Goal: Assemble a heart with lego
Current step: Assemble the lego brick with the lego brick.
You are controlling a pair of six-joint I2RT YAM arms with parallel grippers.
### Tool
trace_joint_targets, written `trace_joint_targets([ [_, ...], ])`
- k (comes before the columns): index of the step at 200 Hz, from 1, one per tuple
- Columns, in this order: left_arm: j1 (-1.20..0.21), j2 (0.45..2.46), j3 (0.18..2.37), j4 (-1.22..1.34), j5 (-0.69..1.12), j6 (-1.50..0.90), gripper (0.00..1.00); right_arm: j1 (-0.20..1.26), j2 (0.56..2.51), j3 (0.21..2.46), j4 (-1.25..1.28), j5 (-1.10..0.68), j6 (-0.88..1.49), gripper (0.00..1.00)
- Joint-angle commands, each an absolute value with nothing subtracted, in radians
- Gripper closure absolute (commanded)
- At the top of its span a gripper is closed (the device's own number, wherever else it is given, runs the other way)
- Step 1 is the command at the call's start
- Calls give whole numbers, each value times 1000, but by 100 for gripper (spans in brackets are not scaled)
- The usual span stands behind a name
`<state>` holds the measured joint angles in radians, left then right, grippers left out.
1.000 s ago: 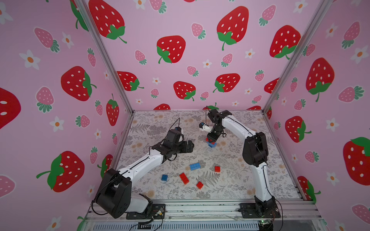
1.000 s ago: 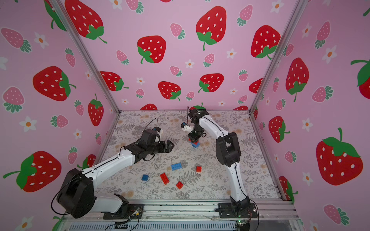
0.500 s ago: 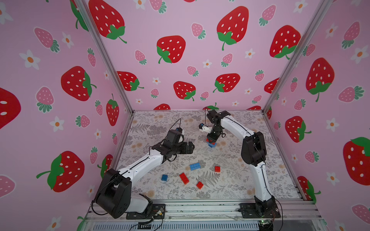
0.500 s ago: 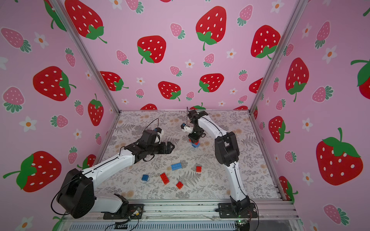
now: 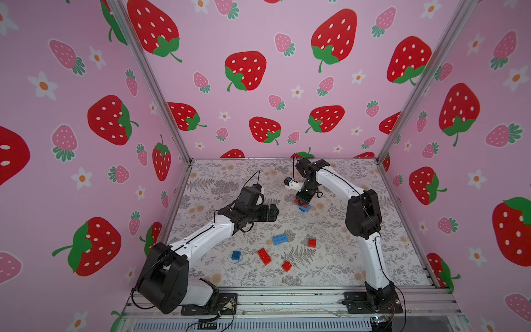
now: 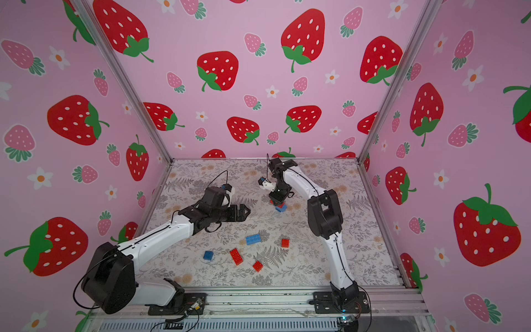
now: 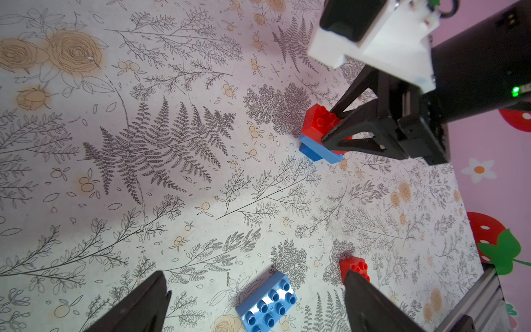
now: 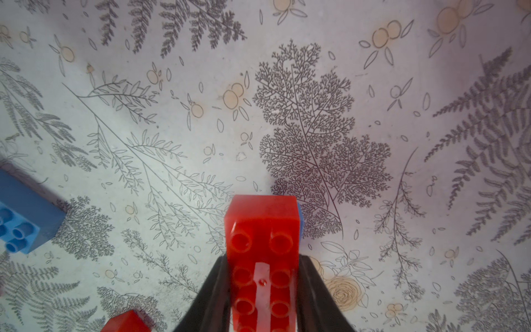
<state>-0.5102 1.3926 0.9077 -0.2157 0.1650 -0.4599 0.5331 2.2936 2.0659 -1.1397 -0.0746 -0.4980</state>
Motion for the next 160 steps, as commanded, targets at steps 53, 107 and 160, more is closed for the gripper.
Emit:
trace_joint_targets([
  [53, -507, 1384, 899, -238, 149, -453, 1, 509, 2312, 2002, -1119, -94, -453, 71],
  [107, -507, 1373, 894, -248, 144, -451, 1, 509, 2336, 1974, -1089, -31, -429, 71],
  [160, -508, 1373, 888, -241, 144, -456, 1, 519, 2318, 1915, -1058, -59, -443, 71],
])
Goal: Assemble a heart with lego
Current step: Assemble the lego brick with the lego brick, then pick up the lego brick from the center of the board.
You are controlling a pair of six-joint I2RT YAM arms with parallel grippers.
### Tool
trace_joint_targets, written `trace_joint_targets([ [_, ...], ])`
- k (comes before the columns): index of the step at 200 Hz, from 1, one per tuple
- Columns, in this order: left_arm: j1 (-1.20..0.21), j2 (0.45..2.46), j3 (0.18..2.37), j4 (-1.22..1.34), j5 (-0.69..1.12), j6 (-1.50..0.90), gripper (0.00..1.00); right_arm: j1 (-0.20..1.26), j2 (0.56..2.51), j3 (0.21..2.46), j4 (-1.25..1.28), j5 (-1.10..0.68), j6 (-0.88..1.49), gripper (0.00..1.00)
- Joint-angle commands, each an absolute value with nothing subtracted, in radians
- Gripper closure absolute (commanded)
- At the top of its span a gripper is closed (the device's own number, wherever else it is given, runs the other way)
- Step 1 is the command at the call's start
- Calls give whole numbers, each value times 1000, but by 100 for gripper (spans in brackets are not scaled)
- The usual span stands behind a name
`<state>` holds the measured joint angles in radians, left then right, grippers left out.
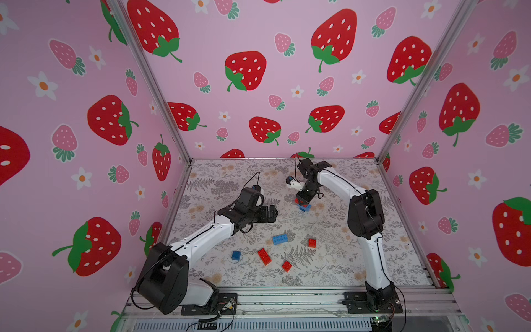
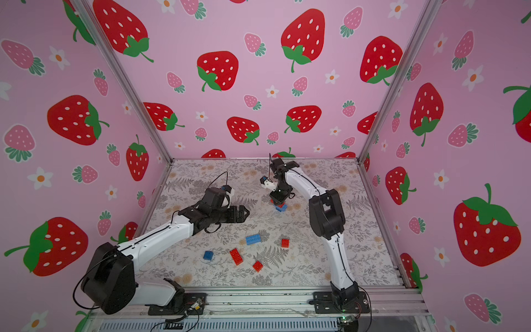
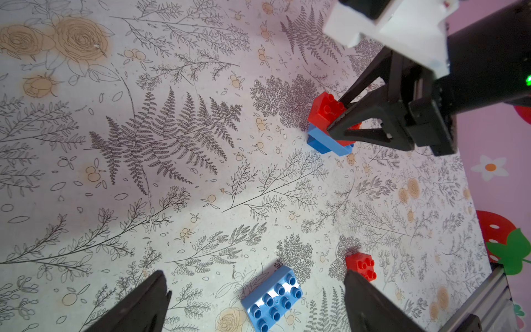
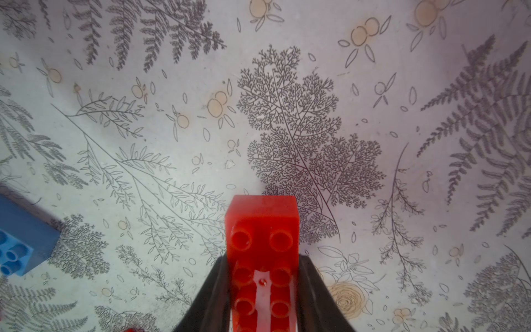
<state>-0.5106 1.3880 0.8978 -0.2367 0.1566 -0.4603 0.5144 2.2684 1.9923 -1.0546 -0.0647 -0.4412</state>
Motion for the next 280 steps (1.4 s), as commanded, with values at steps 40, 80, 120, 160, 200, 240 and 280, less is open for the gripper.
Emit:
trace_joint_targets([
  [40, -507, 1368, 884, -247, 144, -463, 0, 523, 2348, 1835, -1013, -32, -449, 72],
  [80, -508, 1369, 891, -256, 143, -459, 1, 523, 2283, 1821, -958, -43, -412, 55],
  [120, -507, 1359, 893, -252, 143, -466, 1, 523, 2216, 1876, -936, -26, -404, 36],
  [160, -508, 1332, 893, -271, 144, -477, 1, 523, 2109, 1855, -872, -60, -332, 28],
  [200, -504, 1250, 859, -298, 82, -520, 1, 541, 1893, 1649, -733, -85, -167, 24],
  [240, -495, 1156, 827, -364, 42, -581, 0, 639, 1735, 1424, -654, -86, 10, 23],
  [280, -489, 1070, 786, -434, 21, -614, 0, 808, 1626, 1254, -651, -62, 224, 24],
])
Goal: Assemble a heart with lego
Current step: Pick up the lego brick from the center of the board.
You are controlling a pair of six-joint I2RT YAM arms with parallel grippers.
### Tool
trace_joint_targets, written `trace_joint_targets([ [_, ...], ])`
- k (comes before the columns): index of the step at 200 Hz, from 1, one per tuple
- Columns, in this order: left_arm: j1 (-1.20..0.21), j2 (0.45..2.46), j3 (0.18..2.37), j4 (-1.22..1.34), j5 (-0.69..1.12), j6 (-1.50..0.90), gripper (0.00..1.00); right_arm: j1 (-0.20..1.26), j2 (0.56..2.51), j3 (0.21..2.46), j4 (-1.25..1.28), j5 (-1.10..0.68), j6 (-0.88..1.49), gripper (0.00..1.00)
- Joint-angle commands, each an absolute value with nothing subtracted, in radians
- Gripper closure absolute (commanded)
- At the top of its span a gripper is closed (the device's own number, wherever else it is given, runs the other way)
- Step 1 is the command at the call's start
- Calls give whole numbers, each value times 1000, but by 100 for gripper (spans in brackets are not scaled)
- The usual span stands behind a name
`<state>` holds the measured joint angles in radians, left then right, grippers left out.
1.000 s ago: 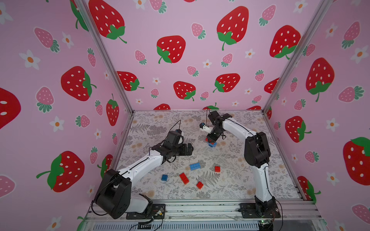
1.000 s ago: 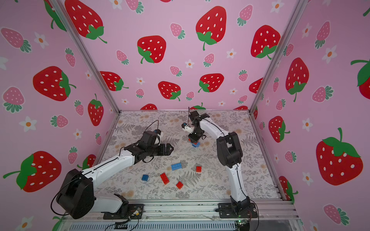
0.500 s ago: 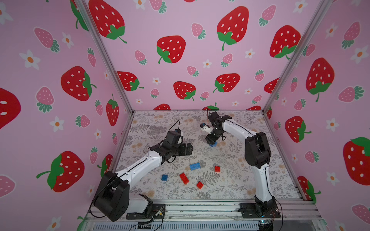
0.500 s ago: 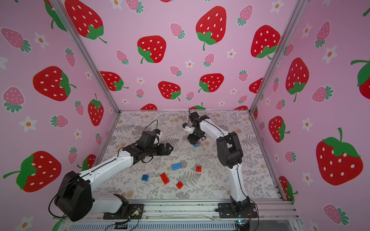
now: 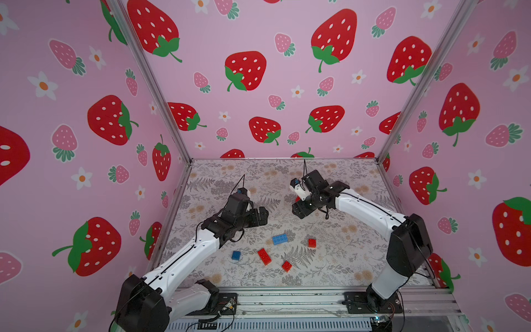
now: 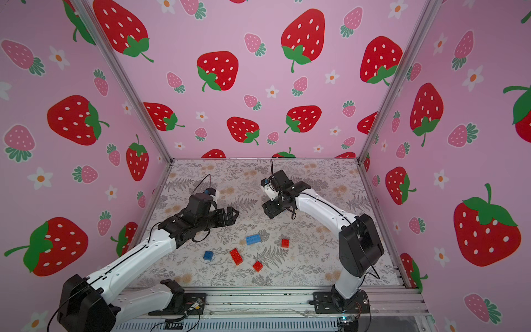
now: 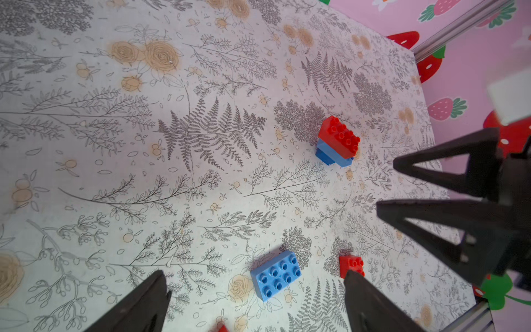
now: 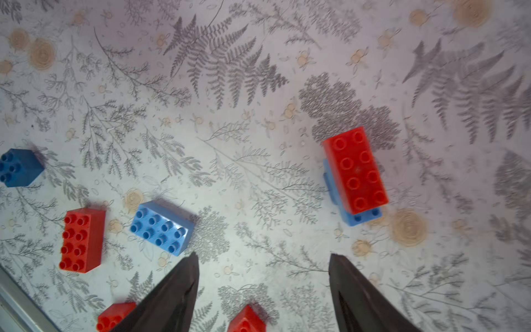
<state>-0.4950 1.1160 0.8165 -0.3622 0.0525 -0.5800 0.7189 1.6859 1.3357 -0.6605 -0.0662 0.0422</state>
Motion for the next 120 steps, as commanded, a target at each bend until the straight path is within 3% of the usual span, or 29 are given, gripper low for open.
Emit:
trace_joint_targets([
  [1, -489, 1068, 786, -436, 20, -615, 0, 814, 1625, 1250, -651, -62, 229, 24],
  [61, -486, 1020, 747, -472, 18, -638, 0, 1086, 1614, 1131, -654, 53, 435, 24],
  [120, -486, 1004, 733, -460, 24, -637, 0, 1203, 1689, 1094, -621, 39, 502, 27],
])
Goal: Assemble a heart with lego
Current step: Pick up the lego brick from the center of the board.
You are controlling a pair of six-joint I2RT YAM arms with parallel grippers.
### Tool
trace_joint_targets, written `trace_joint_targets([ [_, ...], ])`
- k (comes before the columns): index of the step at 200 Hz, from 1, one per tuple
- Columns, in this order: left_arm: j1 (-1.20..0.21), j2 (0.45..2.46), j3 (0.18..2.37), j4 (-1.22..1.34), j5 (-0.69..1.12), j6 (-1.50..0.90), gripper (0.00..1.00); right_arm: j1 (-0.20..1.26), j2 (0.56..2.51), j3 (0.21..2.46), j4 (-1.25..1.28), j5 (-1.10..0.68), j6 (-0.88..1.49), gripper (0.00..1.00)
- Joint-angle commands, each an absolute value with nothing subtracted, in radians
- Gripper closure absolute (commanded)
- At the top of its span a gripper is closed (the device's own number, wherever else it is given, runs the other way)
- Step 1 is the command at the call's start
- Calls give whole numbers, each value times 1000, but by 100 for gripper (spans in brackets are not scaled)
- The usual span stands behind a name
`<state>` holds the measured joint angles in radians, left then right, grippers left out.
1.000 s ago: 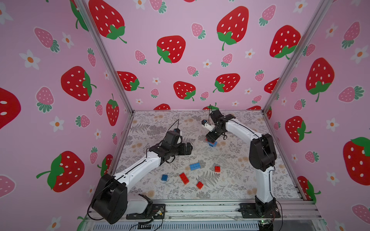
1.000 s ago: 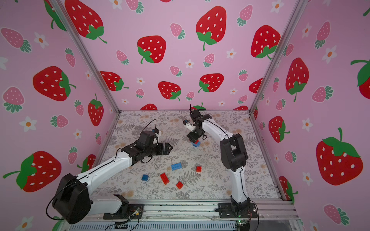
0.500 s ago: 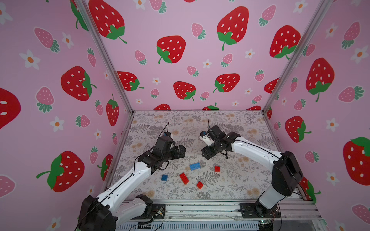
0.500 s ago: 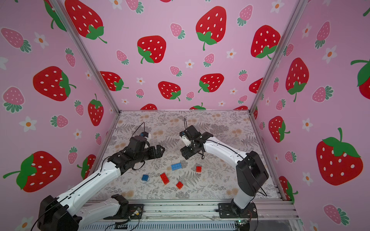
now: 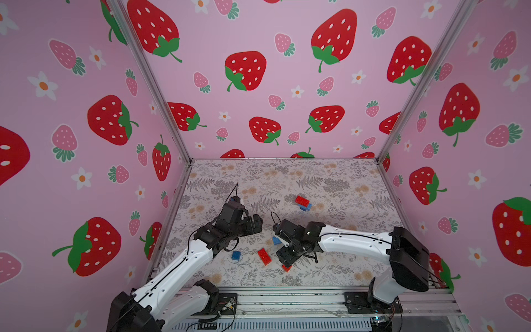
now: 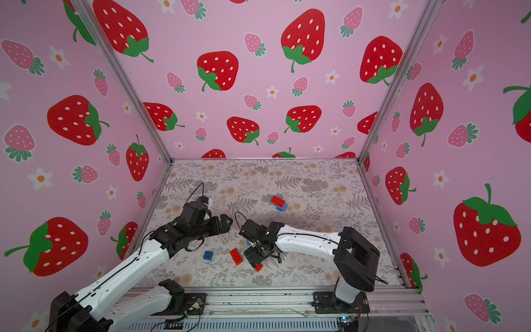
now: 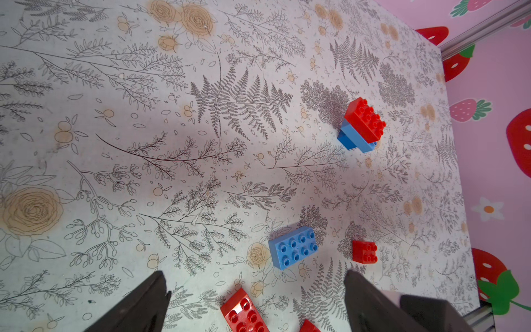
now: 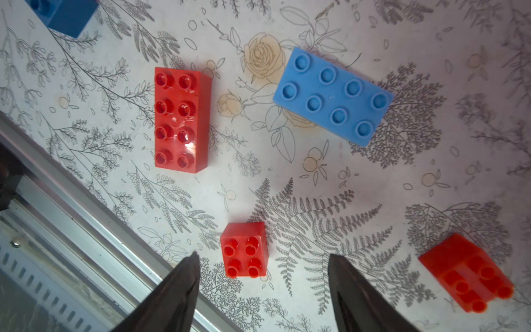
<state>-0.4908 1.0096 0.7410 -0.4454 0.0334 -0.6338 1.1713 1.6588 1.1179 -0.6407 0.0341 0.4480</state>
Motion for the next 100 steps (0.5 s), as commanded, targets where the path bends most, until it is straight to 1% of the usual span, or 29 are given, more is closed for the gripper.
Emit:
trace_joint_targets([
  [1, -486, 1004, 733, -460, 24, -637, 0, 1205, 1690, 1093, -620, 39, 503, 27],
  [39, -487, 1005, 732, -459, 26, -636, 0, 1222, 1715, 1071, -606, 27, 513, 33],
  [65, -486, 1002, 730, -463, 20, -634, 0, 1257, 1740, 1067, -601, 27, 515, 34],
  [100, -486, 1004, 726, -454, 16, -636, 1, 1261, 1760, 1070, -613, 72, 522, 43],
])
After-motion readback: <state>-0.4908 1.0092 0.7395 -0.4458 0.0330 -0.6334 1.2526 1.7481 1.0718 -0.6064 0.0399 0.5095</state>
